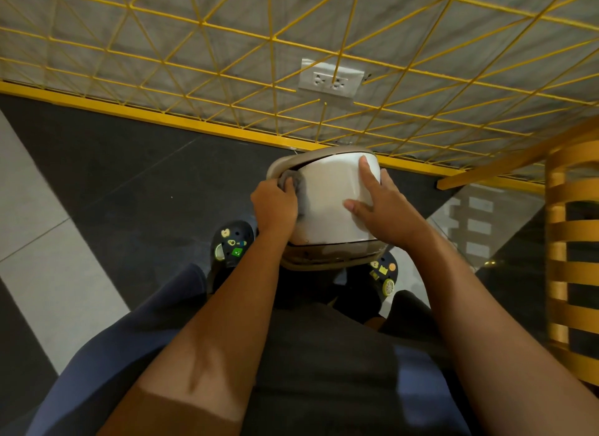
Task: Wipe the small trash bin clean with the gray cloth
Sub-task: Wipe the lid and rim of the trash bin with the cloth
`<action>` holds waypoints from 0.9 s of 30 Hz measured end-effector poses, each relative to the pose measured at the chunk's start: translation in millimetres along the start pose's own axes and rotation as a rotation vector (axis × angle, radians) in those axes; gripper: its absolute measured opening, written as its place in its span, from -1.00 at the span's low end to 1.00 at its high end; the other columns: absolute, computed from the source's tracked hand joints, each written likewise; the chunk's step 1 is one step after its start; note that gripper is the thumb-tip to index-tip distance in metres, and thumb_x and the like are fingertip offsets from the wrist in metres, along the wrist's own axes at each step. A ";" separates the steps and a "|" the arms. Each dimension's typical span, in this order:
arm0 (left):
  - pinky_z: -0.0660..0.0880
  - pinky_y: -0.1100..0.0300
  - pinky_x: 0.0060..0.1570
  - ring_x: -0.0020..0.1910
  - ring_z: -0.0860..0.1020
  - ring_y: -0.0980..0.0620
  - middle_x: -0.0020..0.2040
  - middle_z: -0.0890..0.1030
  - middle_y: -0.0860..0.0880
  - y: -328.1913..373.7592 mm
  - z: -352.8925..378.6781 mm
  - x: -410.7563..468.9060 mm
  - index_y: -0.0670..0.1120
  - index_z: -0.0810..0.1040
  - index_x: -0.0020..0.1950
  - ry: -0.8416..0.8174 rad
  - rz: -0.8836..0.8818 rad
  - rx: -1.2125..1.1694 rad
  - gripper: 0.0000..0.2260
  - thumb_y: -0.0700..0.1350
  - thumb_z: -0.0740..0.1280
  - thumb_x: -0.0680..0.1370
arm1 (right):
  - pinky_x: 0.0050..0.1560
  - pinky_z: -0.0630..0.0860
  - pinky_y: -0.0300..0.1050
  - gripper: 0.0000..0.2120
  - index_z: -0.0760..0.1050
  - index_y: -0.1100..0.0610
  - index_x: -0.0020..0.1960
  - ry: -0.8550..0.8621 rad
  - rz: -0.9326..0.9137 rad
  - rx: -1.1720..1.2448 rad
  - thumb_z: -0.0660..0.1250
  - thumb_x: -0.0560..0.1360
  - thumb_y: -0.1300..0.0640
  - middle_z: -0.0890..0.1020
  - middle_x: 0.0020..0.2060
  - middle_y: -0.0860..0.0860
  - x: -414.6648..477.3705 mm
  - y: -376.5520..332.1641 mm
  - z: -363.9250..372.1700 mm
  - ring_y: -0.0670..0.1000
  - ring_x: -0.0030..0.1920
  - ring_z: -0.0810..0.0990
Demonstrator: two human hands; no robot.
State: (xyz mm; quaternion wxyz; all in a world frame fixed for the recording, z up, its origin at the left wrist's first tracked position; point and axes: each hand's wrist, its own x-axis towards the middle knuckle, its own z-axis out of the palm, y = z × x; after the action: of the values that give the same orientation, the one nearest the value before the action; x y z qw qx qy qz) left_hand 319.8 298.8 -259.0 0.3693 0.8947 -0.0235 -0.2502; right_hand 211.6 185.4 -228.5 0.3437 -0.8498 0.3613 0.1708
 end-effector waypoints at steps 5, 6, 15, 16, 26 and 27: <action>0.28 0.23 -0.45 -0.35 0.42 0.00 -0.36 0.43 -0.05 -12.4 -4.2 -2.3 -0.29 0.49 -0.24 -0.097 -0.114 0.061 -0.65 -0.04 0.20 0.59 | 0.40 0.20 0.07 -0.30 -0.23 -0.09 0.50 -0.007 0.010 0.002 0.17 0.57 -0.04 -0.13 0.52 0.17 -1.9 -1.0 -1.2 0.25 0.48 0.10; 0.26 0.28 -0.52 -0.41 0.37 0.03 -0.41 0.38 -0.03 -14.9 -5.9 -4.8 -0.23 0.42 -0.34 -0.118 -0.132 0.077 -0.63 -0.04 0.20 0.59 | 0.39 0.21 0.07 -0.30 -0.23 -0.09 0.50 -0.004 0.007 0.002 0.17 0.57 -0.04 -0.12 0.52 0.17 -1.8 -1.4 -1.1 0.25 0.47 0.11; 0.36 0.24 -0.15 -0.06 0.51 -0.01 -0.01 0.59 -0.13 -7.0 -4.2 -51.9 -0.21 0.57 0.06 -0.145 0.072 0.011 -0.78 -0.09 0.34 0.51 | 0.42 0.16 0.09 -0.30 -0.22 -0.10 0.51 0.003 0.014 0.001 0.19 0.56 -0.04 -0.12 0.52 0.17 -2.3 -3.1 -1.2 0.26 0.48 0.07; 0.36 0.24 -0.12 0.01 0.52 -0.05 0.05 0.57 -0.15 -8.9 -2.9 -53.1 -0.21 0.55 0.09 -0.130 0.077 0.014 -0.77 -0.10 0.33 0.51 | 0.41 0.17 0.09 -0.30 -0.22 -0.10 0.50 0.004 0.015 0.004 0.19 0.56 -0.04 -0.12 0.52 0.18 -2.3 -2.9 -1.0 0.26 0.48 0.08; 0.36 0.22 -0.05 0.11 0.50 -0.09 0.14 0.54 -0.16 -11.8 0.4 -52.6 -0.20 0.49 0.16 -0.057 0.024 -0.033 -0.76 -0.15 0.29 0.53 | 0.40 0.20 0.11 -0.29 -0.23 -0.09 0.50 0.015 0.007 0.010 0.19 0.56 -0.04 -0.11 0.52 0.16 0.3 -0.4 0.9 0.25 0.47 0.11; 0.38 0.22 -0.04 0.10 0.50 -0.07 0.13 0.55 -0.15 -8.2 2.0 -55.7 -0.19 0.51 0.15 -0.054 0.084 -0.046 -0.76 -0.15 0.32 0.51 | 0.40 0.20 0.11 -0.29 -0.23 -0.10 0.50 0.016 0.011 0.010 0.19 0.56 -0.04 -0.11 0.52 0.16 0.7 -0.2 1.1 0.25 0.47 0.11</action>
State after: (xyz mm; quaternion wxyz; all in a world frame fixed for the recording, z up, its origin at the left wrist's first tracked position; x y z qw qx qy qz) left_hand 269.0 316.0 -241.7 0.3991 0.8771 -0.0654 -0.2590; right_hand 212.2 185.9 -229.6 0.3441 -0.8474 0.3697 0.1638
